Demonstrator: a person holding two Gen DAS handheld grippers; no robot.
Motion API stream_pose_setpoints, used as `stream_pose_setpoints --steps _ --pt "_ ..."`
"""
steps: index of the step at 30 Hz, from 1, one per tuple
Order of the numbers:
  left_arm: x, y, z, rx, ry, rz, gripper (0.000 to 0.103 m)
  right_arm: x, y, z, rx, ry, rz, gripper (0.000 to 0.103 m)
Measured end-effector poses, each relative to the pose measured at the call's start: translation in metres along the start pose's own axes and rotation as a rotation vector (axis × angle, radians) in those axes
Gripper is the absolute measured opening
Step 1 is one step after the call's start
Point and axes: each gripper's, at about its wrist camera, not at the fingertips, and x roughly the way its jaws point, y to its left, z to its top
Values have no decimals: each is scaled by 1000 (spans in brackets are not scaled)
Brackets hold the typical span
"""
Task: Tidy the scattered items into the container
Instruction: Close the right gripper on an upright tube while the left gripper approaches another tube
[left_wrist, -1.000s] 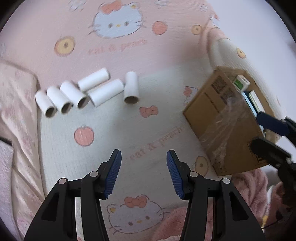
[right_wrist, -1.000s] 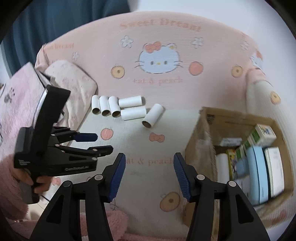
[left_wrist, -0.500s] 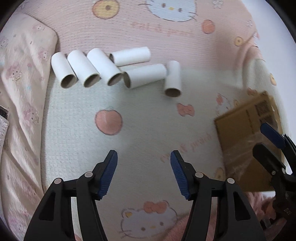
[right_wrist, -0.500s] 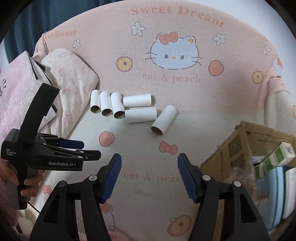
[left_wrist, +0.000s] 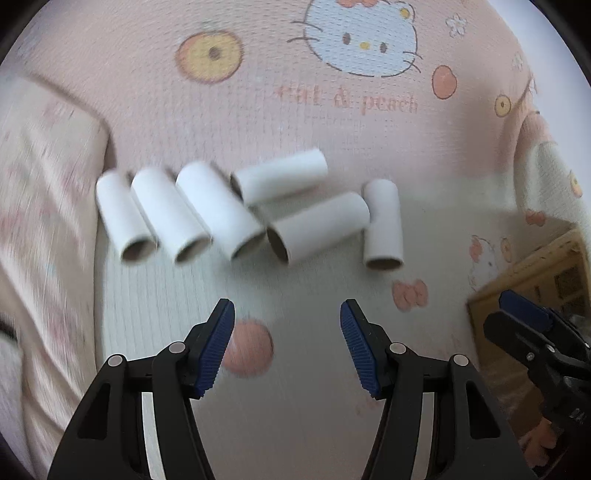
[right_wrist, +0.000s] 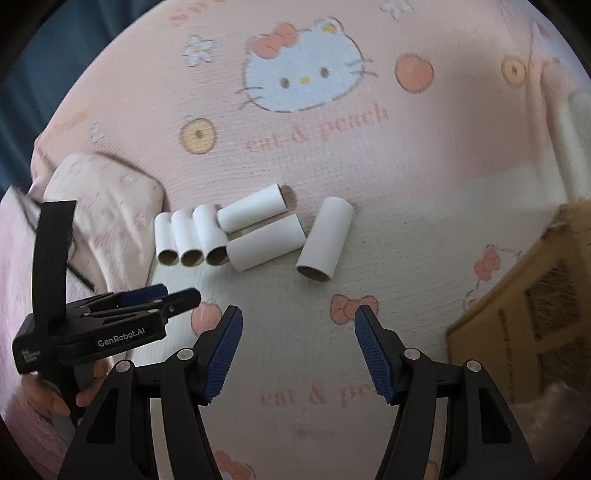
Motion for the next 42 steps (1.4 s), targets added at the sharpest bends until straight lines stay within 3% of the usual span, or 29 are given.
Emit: stream_pose_setpoints --steps 6,12,20,23,32,36,42 --pt "30 1 32 48 29 -41 64 31 -17 13 117 30 -9 61" --pt "57 -13 54 180 33 34 64 58 -25 21 142 27 -50 61" --pt "79 -44 52 451 84 81 63 86 -39 31 214 33 22 61" --pt "88 -51 48 503 110 126 56 98 -41 36 217 42 5 61" --pt "89 -47 56 409 128 67 51 118 -53 36 276 72 47 54" --pt "90 -47 60 386 147 47 50 129 -51 36 281 110 33 39" --pt "89 -54 56 408 153 40 44 128 -51 34 301 121 27 38"
